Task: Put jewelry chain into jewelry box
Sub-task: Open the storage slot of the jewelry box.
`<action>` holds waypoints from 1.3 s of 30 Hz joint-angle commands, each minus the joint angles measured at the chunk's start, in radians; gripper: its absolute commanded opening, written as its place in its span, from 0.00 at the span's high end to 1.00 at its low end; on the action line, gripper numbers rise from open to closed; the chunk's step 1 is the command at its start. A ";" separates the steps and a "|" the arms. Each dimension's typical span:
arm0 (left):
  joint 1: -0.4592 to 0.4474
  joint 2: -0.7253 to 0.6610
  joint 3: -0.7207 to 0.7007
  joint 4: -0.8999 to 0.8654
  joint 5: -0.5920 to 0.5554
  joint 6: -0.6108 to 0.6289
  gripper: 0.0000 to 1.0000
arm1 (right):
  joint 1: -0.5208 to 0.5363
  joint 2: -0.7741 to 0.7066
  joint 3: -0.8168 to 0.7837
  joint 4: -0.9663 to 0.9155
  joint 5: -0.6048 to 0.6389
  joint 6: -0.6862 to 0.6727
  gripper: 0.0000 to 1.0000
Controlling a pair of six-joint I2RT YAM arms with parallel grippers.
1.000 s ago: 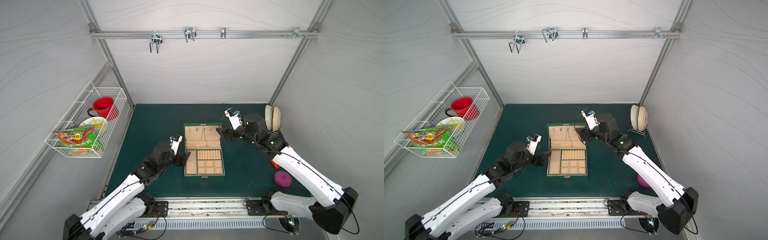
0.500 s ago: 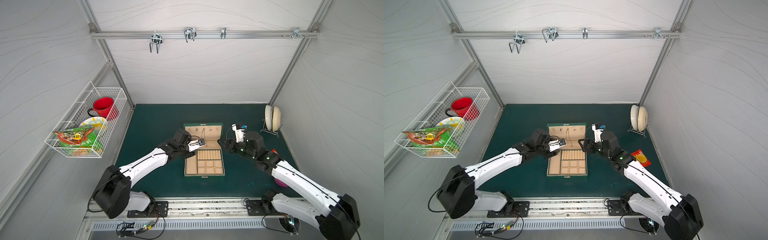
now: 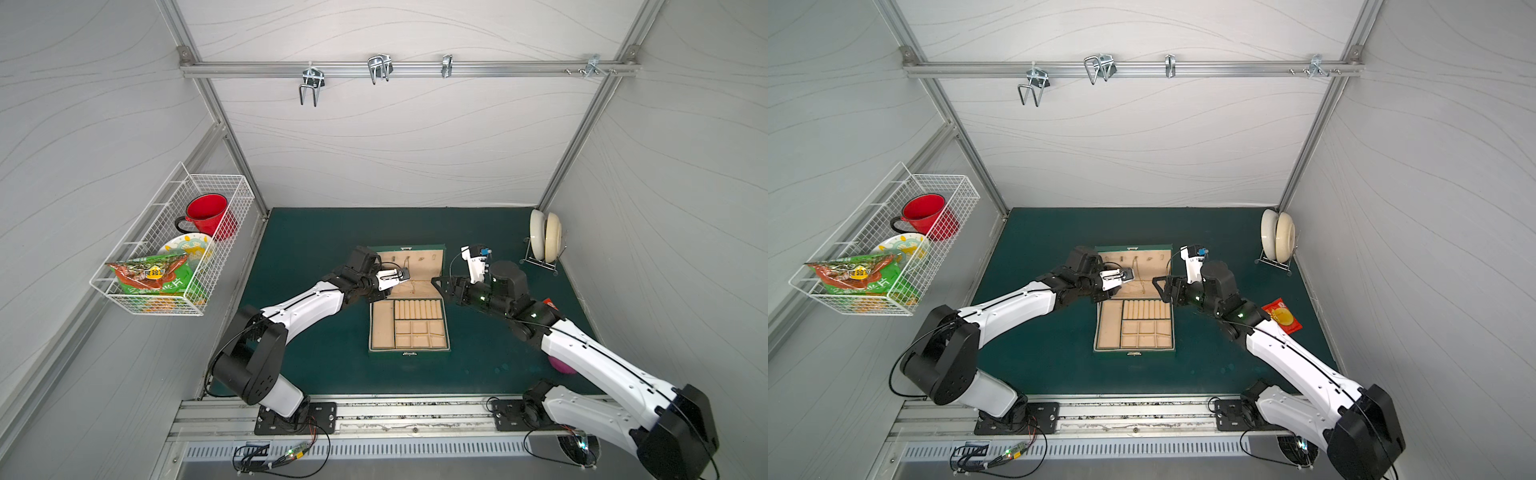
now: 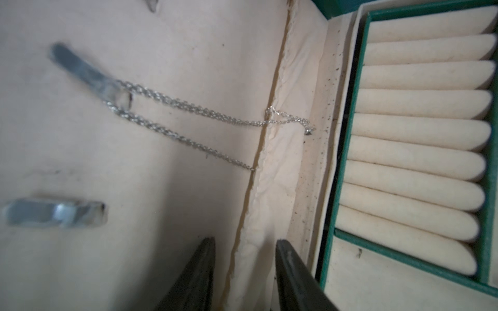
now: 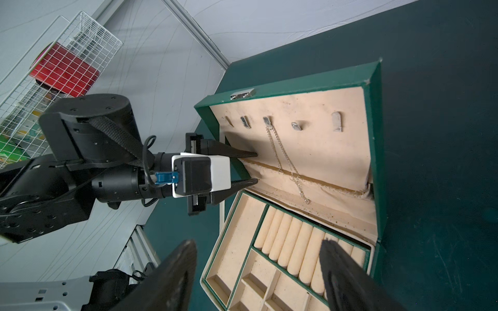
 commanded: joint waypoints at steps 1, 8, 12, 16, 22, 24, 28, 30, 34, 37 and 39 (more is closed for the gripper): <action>0.016 0.025 0.032 0.033 0.030 -0.022 0.65 | -0.005 0.008 0.004 0.036 -0.006 0.021 0.24; 0.016 0.012 -0.025 0.099 0.026 -0.095 0.92 | -0.003 0.035 0.018 0.046 0.006 0.062 0.26; 0.015 -0.019 -0.080 0.155 0.011 -0.188 1.00 | -0.002 0.075 0.031 0.053 0.011 0.116 0.27; 0.002 -0.061 -0.144 0.226 0.031 -0.276 1.00 | 0.026 0.130 0.041 0.085 0.066 0.177 0.34; -0.010 -0.075 -0.189 0.250 0.043 -0.319 1.00 | 0.136 0.232 0.076 0.151 0.191 0.187 0.51; -0.011 -0.071 -0.203 0.276 0.033 -0.322 1.00 | 0.164 0.271 0.090 0.174 0.220 0.197 0.55; -0.011 -0.070 -0.242 0.379 0.043 -0.330 1.00 | 0.205 0.368 0.121 0.234 0.274 0.204 0.61; -0.011 -0.060 -0.251 0.416 0.050 -0.338 1.00 | 0.218 0.421 0.146 0.246 0.309 0.204 0.63; -0.011 -0.054 -0.264 0.468 0.063 -0.343 1.00 | 0.242 0.508 0.185 0.270 0.361 0.201 0.66; -0.010 -0.062 -0.280 0.505 0.077 -0.339 1.00 | 0.258 0.548 0.186 0.289 0.435 0.214 0.67; -0.010 -0.060 -0.281 0.509 0.082 -0.335 1.00 | 0.259 0.574 0.193 0.306 0.459 0.219 0.68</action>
